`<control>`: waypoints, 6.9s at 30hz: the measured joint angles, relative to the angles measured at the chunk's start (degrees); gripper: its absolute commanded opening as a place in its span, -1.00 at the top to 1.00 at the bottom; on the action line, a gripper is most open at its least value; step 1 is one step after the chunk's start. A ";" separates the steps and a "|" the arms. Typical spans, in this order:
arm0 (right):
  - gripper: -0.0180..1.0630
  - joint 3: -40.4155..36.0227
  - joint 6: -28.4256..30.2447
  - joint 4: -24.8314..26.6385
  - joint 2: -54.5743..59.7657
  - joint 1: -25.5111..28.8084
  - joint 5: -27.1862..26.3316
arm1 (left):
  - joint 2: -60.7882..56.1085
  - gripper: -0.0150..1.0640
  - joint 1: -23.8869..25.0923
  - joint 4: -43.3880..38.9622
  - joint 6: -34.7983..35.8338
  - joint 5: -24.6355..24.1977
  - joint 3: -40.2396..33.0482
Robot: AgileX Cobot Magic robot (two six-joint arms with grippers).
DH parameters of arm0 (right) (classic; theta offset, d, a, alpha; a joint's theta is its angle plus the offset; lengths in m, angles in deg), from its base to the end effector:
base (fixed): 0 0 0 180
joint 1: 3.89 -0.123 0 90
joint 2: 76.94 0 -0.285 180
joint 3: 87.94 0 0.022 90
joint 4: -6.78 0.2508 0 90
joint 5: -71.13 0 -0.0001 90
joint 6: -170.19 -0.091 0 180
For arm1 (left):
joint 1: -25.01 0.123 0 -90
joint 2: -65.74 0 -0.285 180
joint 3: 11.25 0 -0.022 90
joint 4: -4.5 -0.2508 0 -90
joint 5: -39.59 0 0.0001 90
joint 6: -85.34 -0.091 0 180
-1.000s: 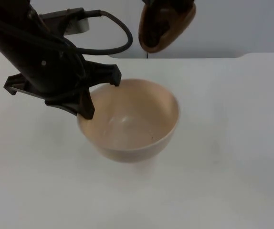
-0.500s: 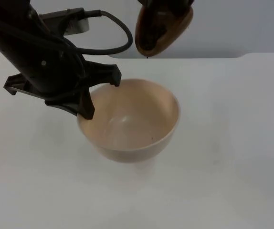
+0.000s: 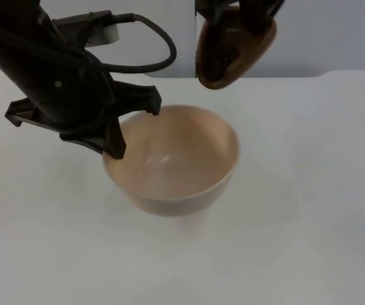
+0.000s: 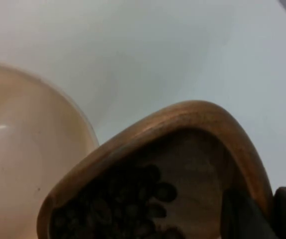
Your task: Pick up the bowl with the left hand and pour the coffee beans from the cup into the bowl with the right hand.
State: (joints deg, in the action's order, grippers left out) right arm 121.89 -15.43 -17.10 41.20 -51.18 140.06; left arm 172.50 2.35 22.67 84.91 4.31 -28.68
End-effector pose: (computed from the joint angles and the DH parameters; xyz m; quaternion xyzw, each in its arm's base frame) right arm 0.3097 0.2848 0.3270 -0.3737 0.8840 -0.0966 0.2637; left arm 0.3031 -0.1443 0.1901 0.0861 0.9741 -0.1445 0.1509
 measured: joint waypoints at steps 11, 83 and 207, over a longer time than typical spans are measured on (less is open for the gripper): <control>0.97 -0.11 -3.79 -11.87 0.00 -4.94 -0.05 | 0.00 0.98 0.00 0.00 0.00 0.00 0.00; 0.97 -5.63 -11.47 -42.39 -0.11 -17.26 0.50 | 0.00 0.98 0.00 1.24 0.00 0.42 0.00; 0.97 -5.63 -3.66 1.92 -3.46 2.11 -10.41 | 0.00 0.98 0.00 2.93 0.00 1.45 0.00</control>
State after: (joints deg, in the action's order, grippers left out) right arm 116.25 -19.08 -15.18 37.74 -49.08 129.64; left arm 172.50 2.35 25.60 84.91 5.76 -28.68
